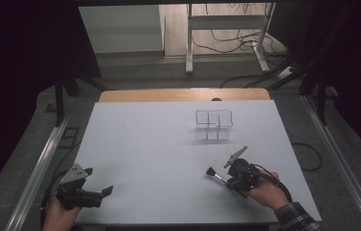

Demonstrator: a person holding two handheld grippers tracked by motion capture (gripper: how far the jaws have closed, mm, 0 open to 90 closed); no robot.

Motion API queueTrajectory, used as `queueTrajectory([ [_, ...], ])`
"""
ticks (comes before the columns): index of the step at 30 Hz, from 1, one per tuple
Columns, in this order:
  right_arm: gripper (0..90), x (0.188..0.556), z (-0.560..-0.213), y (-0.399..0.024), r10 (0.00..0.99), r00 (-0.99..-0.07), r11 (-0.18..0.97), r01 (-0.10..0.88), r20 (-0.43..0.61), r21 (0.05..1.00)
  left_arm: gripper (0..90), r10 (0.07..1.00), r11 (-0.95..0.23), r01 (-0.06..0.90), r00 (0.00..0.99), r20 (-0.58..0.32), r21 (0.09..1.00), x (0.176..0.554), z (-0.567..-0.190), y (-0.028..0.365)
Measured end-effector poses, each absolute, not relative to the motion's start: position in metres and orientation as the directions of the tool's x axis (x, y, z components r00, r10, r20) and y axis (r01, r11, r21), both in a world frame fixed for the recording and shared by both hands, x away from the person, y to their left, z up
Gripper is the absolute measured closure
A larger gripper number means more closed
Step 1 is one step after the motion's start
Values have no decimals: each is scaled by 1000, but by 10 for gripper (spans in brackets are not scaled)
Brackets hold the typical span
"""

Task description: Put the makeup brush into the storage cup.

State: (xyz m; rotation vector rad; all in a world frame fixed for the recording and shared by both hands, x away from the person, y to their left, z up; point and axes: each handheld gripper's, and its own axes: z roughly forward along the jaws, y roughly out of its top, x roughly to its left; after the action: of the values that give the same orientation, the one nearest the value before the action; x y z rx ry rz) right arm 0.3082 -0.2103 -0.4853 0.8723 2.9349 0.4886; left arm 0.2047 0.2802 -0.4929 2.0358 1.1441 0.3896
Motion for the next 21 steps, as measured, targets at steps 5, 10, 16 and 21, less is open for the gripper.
queueTrajectory([
  [5,789,306,-483,-211,542,-840,787,521,33,329,0,827,-314,597,554,-95,739,205,-493,280],
  [10,789,305,-482,-215,553,-833,774,528,34,351,0,827,-316,594,555,-93,740,205,-493,280],
  [16,789,303,-481,-219,552,-834,770,516,15,375,0,828,-314,594,554,-92,741,205,-493,281],
  [21,789,302,-481,-221,559,-829,762,518,10,389,0,828,-314,593,554,-92,741,205,-493,281],
])
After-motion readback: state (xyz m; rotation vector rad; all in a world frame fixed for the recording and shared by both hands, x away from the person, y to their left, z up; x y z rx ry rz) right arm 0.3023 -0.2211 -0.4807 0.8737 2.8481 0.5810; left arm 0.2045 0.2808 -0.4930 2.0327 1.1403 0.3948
